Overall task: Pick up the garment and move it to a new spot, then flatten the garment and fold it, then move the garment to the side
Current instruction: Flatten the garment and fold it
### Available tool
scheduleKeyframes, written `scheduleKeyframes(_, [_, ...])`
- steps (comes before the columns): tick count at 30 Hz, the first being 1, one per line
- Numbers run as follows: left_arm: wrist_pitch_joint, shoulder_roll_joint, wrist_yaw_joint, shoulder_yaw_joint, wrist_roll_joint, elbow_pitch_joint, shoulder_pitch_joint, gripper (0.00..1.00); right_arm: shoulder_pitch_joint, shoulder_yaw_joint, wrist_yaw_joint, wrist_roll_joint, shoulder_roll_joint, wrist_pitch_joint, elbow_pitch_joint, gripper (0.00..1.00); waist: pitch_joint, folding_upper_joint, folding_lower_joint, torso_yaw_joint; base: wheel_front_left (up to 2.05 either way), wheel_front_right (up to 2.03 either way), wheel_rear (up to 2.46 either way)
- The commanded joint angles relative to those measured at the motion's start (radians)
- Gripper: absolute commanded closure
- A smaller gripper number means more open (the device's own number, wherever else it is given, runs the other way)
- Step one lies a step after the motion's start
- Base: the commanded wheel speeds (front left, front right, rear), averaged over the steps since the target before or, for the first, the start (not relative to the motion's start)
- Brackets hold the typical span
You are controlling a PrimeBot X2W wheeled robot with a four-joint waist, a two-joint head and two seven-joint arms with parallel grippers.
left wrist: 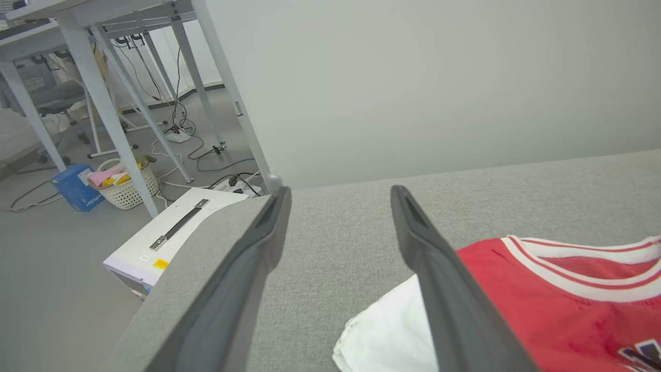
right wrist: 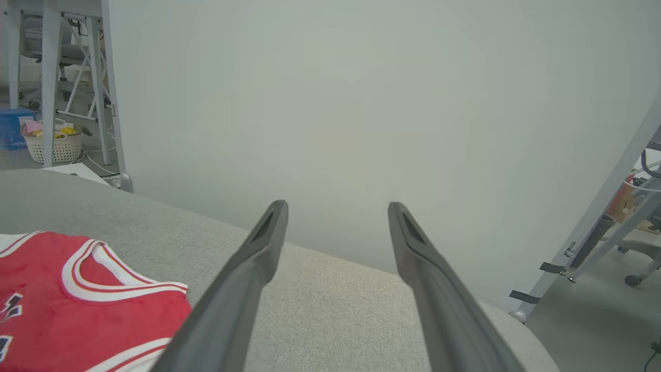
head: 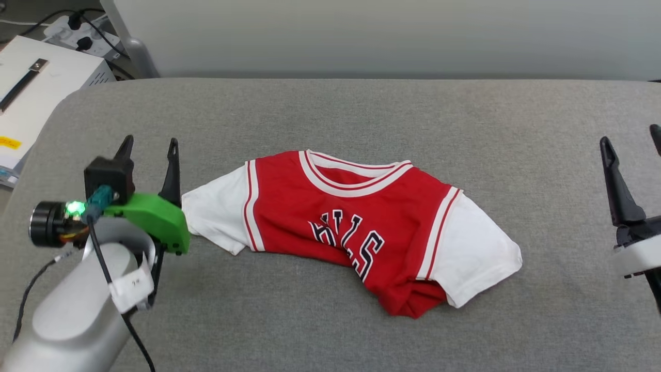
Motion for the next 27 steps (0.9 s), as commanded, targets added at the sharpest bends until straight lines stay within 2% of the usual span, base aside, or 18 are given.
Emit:
scheduleKeyframes(1, [-0.006, -0.002, 0.028, 0.037, 0.041, -0.043, 0.067, 0.00, -0.041, 0.041, -0.001, 0.045, -0.042, 0.036, 0.010, 0.00, -0.014, -0.0001, 0.0000, 0.014, 0.00, 0.00, 0.00])
scheduleKeyframes(4, [-0.006, -0.017, 0.082, 0.140, 0.123, -0.156, 0.187, 0.00, -0.094, 0.159, -0.001, 0.159, -0.150, 0.178, 0.008, 0.00, -0.018, -0.0001, 0.0000, 0.018, 0.00, 0.00, 0.00])
scheduleKeyframes(8, [-0.006, -0.051, 0.118, 0.242, 0.209, -0.268, 0.323, 0.00, -0.149, 0.282, -0.001, 0.315, -0.262, 0.395, -0.026, 0.00, -0.014, -0.0001, 0.0000, 0.027, 0.00, 0.00, 0.00])
scheduleKeyframes(14, [-0.006, -0.125, 0.097, 0.321, 0.296, -0.310, 0.428, 0.00, -0.207, 0.425, -0.001, 0.520, -0.369, 0.757, -0.046, 0.00, 0.017, -0.0001, 0.0000, 0.050, 0.00, 0.00, 0.00])
scheduleKeyframes(18, [-0.006, -0.171, 0.063, 0.358, 0.341, -0.307, 0.444, 0.00, -0.232, 0.494, -0.001, 0.598, -0.402, 0.946, -0.037, 0.00, 0.049, -0.0001, 0.0000, 0.072, 0.00, 0.00, 0.00])
scheduleKeyframes(20, [-0.006, -0.193, 0.046, 0.373, 0.363, -0.306, 0.444, 0.00, -0.246, 0.521, -0.001, 0.610, -0.407, 0.998, -0.019, 0.00, 0.068, -0.0001, 0.0000, 0.085, 0.00, 0.00, 0.00])
scheduleKeyframes(23, [-0.006, -0.223, 0.021, 0.392, 0.393, -0.296, 0.435, 0.00, -0.270, 0.558, -0.001, 0.607, -0.394, 1.038, 0.021, 0.00, 0.098, -0.0001, 0.0000, 0.102, 0.00, 0.00, 0.00])
scheduleKeyframes(27, [-0.006, -0.262, -0.008, 0.420, 0.430, -0.295, 0.422, 0.00, -0.304, 0.606, -0.001, 0.593, -0.354, 1.040, 0.109, 0.00, 0.138, -0.0001, 0.0000, 0.123, 0.00, 0.00, 0.00])
